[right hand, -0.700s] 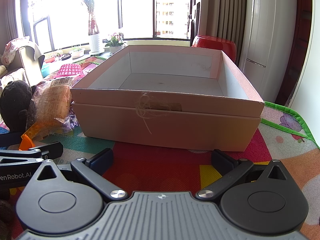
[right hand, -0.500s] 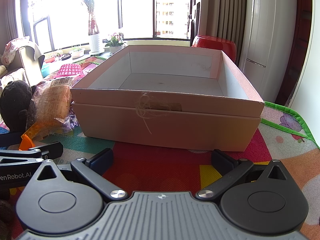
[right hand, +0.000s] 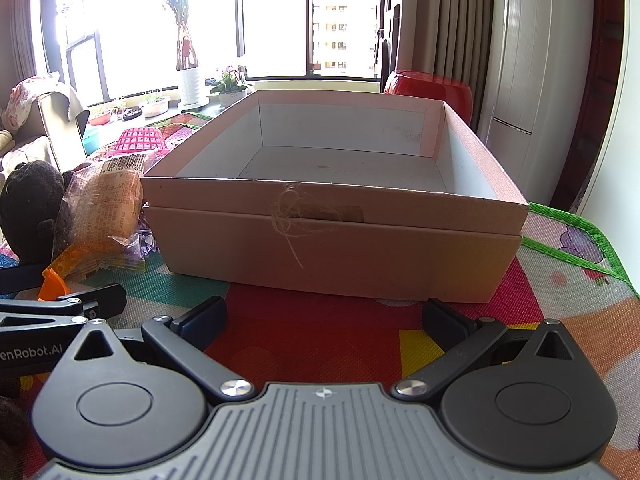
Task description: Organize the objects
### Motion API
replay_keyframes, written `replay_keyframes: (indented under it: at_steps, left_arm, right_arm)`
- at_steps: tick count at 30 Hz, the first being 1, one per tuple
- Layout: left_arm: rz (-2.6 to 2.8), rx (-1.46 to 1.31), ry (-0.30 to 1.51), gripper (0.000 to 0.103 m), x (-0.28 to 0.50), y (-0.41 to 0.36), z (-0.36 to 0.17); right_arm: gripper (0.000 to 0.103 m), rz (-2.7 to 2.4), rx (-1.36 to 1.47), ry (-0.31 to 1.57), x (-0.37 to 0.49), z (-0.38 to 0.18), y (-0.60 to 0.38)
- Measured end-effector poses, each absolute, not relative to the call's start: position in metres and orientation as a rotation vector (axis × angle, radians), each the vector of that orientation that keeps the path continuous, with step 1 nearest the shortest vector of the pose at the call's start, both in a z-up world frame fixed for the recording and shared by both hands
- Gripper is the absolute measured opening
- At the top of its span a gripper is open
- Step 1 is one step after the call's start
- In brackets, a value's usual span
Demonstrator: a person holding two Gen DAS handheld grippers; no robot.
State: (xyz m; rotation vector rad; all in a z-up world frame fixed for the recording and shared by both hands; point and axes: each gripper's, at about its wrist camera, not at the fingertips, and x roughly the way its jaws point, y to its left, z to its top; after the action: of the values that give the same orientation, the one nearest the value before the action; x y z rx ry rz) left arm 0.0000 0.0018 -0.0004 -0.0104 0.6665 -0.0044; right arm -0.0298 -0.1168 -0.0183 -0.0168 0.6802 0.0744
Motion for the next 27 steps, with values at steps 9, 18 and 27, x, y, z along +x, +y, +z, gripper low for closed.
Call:
replay_keyframes:
  at_steps: [9,18,27]
  left_arm:
    - [0.001,0.001,0.668,0.097,0.000,0.001,-0.001]
    - [0.001,0.004,0.670,0.097,-0.001,0.001,0.003]
    - [-0.121,-0.036,0.660,0.091,-0.032,0.017,0.017]
  right_arm:
    - [0.103,0.074,-0.018,0.680,-0.030,-0.018,-0.116]
    - [0.103,0.097,0.004,0.725,-0.023,-0.014,-0.123]
    - [0.103,0.099,-0.036,0.795,-0.018,-0.010,-0.121]
